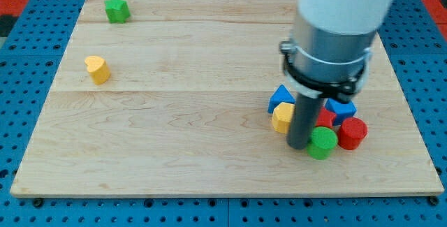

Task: Move the yellow heart towards the bottom right

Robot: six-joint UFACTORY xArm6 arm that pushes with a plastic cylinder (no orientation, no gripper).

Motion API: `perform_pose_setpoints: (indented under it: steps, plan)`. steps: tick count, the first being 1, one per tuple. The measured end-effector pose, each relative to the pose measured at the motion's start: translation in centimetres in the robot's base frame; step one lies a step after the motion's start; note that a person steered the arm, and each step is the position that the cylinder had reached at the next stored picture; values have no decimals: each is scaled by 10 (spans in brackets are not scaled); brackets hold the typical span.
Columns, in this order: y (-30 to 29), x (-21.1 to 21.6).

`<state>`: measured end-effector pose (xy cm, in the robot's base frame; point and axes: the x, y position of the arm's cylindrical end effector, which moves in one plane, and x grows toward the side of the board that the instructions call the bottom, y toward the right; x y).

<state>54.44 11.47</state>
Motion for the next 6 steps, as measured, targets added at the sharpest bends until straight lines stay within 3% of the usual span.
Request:
perform_pose_setpoints:
  steps: [1,2,3,4,6]
  plan:
    - [-17,9]
    - [-90,6]
    - [-149,-41]
    - [-156,-130]
    - [-314,-219]
